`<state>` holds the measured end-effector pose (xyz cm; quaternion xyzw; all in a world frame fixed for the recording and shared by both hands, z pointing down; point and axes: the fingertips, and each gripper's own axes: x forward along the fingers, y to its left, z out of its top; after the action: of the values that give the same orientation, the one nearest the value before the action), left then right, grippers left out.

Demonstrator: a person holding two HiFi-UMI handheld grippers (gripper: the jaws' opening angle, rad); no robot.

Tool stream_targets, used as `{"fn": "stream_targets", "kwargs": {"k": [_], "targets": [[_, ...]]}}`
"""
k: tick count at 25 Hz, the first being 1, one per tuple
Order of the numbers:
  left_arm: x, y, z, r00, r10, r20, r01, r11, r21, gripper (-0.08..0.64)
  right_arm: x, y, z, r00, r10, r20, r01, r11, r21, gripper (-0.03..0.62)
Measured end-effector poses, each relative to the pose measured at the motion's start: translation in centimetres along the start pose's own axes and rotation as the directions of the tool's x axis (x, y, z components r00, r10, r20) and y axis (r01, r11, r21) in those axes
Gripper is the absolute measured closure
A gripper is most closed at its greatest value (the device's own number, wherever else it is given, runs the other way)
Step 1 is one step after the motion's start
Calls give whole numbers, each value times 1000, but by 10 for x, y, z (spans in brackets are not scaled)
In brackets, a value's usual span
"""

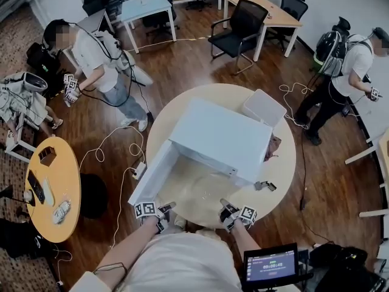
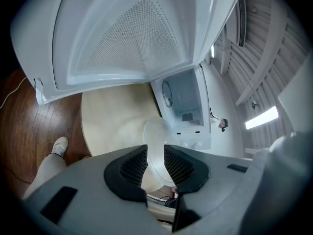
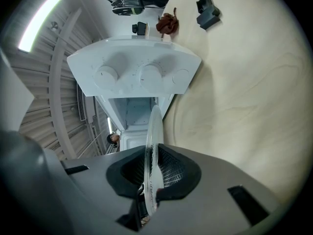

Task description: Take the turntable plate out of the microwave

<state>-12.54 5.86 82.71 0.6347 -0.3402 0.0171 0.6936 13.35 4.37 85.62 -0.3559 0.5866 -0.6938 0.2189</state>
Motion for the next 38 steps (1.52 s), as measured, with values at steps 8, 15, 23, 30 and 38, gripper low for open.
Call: {"fn": "stream_targets", "kwargs": {"k": [8, 15, 23, 30, 38], "targets": [[-7, 5, -4, 1000, 2, -7, -2, 1000, -17, 468, 3, -15, -2, 999, -51, 7, 51, 999, -11, 563], [-9, 1, -3, 1000, -4, -5, 4, 1000, -27, 468, 6, -17, -3, 997, -73, 13, 73, 997, -11, 563], [-4, -3, -4, 1000, -2, -10, 2, 1000, -25, 468, 12, -25, -3, 997, -82, 12, 83, 997, -12, 563], [-7, 0, -3, 1000, 6, -10, -6, 1000, -25, 468, 12, -24, -4, 996, -85, 20, 85, 996, -10, 563], [-11, 2, -5, 1000, 12, -9, -12, 1000, -25, 468, 15, -33, -6, 994, -105, 36, 104, 994, 12, 565]]}}
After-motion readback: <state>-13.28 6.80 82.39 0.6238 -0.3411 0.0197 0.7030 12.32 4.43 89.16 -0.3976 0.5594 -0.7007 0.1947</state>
